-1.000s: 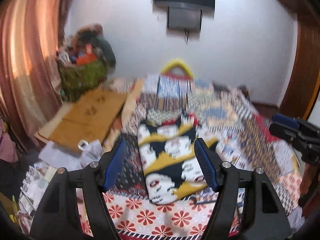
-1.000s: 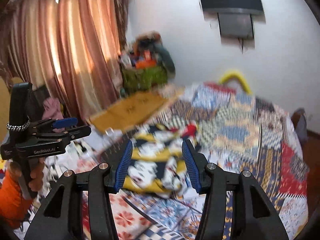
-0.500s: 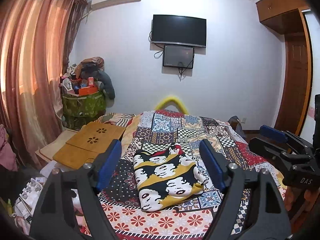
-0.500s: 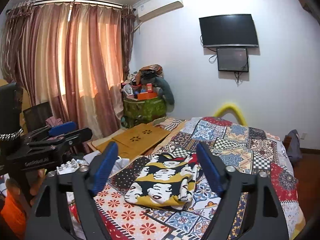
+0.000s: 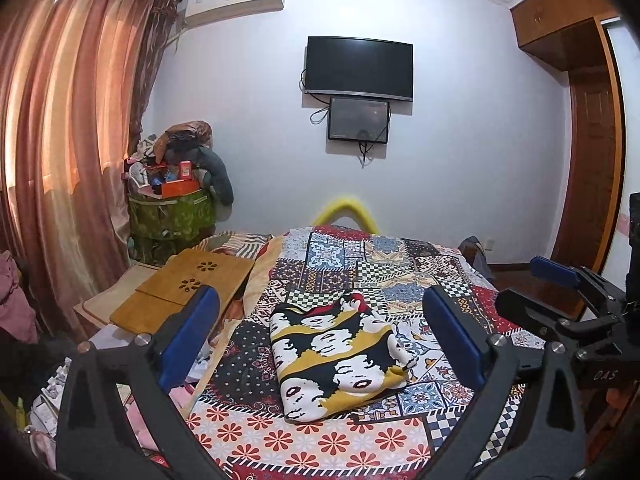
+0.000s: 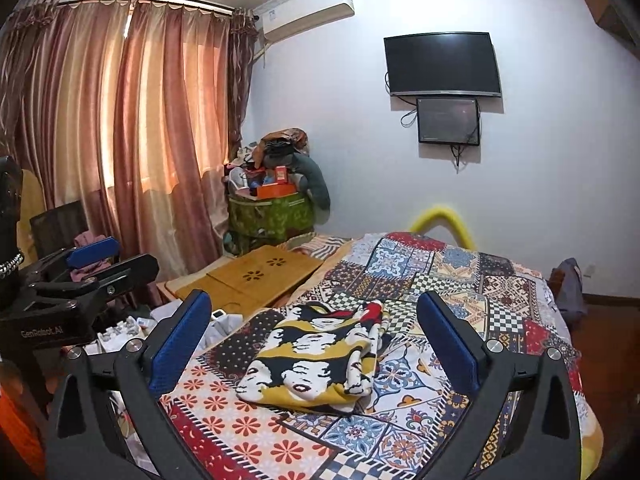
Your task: Fold small clothes
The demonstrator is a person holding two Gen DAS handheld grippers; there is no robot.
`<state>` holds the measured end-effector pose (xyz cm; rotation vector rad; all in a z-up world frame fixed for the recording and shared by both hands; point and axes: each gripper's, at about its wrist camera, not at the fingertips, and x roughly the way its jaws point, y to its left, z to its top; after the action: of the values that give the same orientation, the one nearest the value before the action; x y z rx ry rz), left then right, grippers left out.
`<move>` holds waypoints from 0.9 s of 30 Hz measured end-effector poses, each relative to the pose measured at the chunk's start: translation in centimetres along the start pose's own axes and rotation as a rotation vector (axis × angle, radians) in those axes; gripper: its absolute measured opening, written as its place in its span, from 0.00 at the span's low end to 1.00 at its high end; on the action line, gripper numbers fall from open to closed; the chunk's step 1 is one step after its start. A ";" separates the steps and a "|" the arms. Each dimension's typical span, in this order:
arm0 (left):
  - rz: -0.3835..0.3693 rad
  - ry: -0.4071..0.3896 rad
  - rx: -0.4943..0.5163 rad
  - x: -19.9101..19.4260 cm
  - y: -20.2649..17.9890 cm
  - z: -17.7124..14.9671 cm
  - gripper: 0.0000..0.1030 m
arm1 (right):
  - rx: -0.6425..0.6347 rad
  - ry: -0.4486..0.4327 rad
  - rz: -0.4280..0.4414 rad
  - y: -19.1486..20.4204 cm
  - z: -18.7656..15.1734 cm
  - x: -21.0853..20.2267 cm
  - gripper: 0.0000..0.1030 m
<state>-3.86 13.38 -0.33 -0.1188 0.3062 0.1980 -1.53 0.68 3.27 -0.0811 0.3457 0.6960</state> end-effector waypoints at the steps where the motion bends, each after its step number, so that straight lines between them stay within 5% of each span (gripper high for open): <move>1: 0.000 0.000 0.001 0.0 -0.1 0.0 1.00 | 0.000 0.001 -0.003 0.0 0.0 0.0 0.99; 27: -0.002 0.025 -0.011 1.1 0.6 -0.3 1.00 | 0.013 0.019 -0.007 -0.1 -0.1 0.1 1.00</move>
<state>-3.06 14.13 -1.05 -0.1330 0.3300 0.1962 -1.44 0.66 3.11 -0.0768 0.3678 0.6866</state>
